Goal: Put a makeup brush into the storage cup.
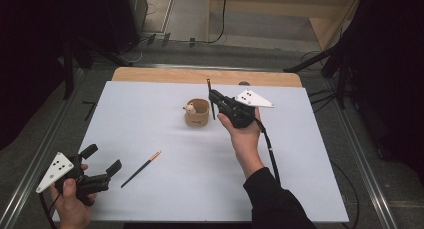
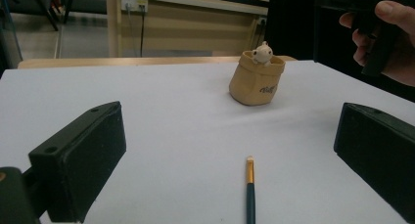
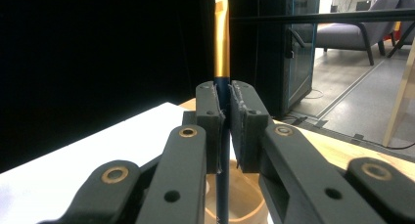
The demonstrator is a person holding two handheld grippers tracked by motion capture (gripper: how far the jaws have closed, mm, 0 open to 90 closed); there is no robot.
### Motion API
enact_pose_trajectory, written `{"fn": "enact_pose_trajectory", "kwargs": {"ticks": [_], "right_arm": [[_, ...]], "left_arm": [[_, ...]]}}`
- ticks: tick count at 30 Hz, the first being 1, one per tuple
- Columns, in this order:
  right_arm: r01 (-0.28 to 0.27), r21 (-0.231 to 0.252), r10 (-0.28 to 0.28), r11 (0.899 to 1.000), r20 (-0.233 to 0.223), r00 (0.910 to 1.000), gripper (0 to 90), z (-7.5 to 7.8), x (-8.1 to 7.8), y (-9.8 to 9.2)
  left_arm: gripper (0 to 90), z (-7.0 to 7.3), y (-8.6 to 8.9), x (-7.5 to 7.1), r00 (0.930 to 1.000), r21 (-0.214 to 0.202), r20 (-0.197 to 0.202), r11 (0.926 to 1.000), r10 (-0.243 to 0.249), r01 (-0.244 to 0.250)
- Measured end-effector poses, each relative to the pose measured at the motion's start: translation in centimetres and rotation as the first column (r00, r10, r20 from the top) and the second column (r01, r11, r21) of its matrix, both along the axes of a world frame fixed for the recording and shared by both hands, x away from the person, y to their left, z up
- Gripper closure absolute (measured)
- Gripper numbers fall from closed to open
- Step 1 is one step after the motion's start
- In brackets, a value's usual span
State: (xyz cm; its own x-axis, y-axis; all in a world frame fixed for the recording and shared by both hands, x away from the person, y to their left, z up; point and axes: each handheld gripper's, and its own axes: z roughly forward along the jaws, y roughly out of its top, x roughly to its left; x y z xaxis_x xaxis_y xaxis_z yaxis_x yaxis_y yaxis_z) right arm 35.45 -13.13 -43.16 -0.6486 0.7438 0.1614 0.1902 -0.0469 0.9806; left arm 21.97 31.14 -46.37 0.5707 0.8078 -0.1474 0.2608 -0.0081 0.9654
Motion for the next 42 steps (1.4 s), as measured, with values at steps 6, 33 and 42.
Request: {"fn": "enact_pose_trajectory", "kwargs": {"ticks": [6, 33, 42], "right_arm": [[-0.006, 0.001, 0.006, 1.000, 0.004, 1.0000, 84.5, 0.0, 0.6, 0.4], [-0.010, -0.010, 0.010, 1.000, 0.014, 0.9999, 84.5, 0.5, 3.7, 2.8], [0.002, -0.012, -0.002, 1.000, -0.017, 0.9998, 84.5, -0.6, 4.6, 3.0]], "left_arm": [[0.0, 0.0, 0.0, 0.0, 1.0000, 0.000, 0.000, 1.0000, -0.001, 0.001], [0.0, 0.0, 0.0, 0.0, 1.0000, -0.005, 0.000, 1.0000, -0.002, 0.002], [0.0, 0.0, 0.0, 0.0, 1.0000, -0.008, 0.001, 1.0000, -0.004, 0.004]]}}
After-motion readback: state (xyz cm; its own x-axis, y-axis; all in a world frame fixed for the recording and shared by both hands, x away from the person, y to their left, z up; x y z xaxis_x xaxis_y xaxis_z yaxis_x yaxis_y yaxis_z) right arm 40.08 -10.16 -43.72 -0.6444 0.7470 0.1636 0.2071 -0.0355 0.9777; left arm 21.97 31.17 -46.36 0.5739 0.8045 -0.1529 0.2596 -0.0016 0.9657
